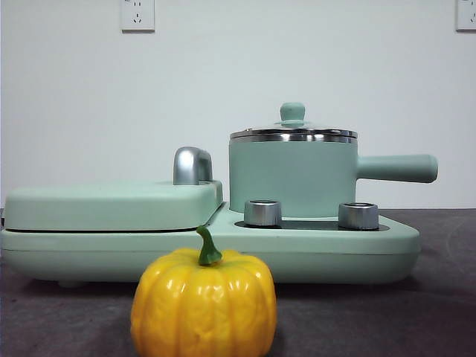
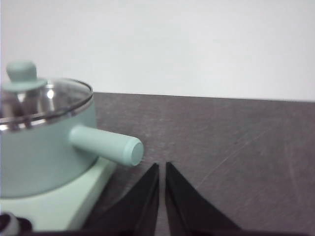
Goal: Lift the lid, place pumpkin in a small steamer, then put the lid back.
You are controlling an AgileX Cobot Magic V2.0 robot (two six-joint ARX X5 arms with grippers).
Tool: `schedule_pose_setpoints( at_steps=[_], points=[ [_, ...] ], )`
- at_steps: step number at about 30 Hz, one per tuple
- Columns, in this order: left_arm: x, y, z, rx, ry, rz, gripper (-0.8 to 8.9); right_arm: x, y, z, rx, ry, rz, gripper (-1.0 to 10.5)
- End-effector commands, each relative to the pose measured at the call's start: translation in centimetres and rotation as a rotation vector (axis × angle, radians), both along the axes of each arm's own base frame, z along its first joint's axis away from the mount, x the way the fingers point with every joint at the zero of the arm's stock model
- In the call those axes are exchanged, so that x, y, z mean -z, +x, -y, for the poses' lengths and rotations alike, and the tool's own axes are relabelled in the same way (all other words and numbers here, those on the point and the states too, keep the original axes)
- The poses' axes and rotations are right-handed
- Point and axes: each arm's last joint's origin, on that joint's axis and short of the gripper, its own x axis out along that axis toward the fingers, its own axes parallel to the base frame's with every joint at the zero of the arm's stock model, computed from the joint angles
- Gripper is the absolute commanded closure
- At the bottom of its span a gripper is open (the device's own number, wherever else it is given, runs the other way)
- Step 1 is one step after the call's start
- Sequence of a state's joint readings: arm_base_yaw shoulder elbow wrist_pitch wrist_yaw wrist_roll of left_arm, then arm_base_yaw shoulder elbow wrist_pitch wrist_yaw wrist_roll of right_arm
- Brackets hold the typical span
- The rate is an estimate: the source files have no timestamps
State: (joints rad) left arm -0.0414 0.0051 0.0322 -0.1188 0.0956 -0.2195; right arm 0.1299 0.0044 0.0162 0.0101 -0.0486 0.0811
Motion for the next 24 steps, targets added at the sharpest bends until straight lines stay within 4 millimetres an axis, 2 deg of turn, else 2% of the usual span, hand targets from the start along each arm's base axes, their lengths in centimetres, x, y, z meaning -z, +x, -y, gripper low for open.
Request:
schedule_pose_setpoints(
  at_steps=[1, 6, 11, 17, 24],
  points=[
    [0.3, 0.1, 0.0, -0.02, -0.193, -0.012, 8.07, 0.0, 0.0, 0.0, -0.003, 0.135, -0.017, 9.3],
    [-1.0, 0.1, 0.0, -0.006, -0.195, 0.126, 8.07, -0.6, -0.1, 0.0, -0.025, 0.201, 0.024, 9.3],
    [-2.5, -0.1, 0.0, 0.007, -0.2, 0.266, 8.06, -2.7, -0.6, 0.0, -0.026, 0.235, 0.075, 9.3],
    [-4.5, -0.6, 0.0, 0.006, -0.203, 0.258, 8.04, -5.9, -1.5, 0.2, -0.022, 0.21, 0.069, 9.3],
    [-8.3, -1.6, -0.1, -0.006, -0.194, 0.126, 8.04, -9.6, -2.0, 0.2, -0.016, 0.126, -0.012, 9.3]
  ],
)
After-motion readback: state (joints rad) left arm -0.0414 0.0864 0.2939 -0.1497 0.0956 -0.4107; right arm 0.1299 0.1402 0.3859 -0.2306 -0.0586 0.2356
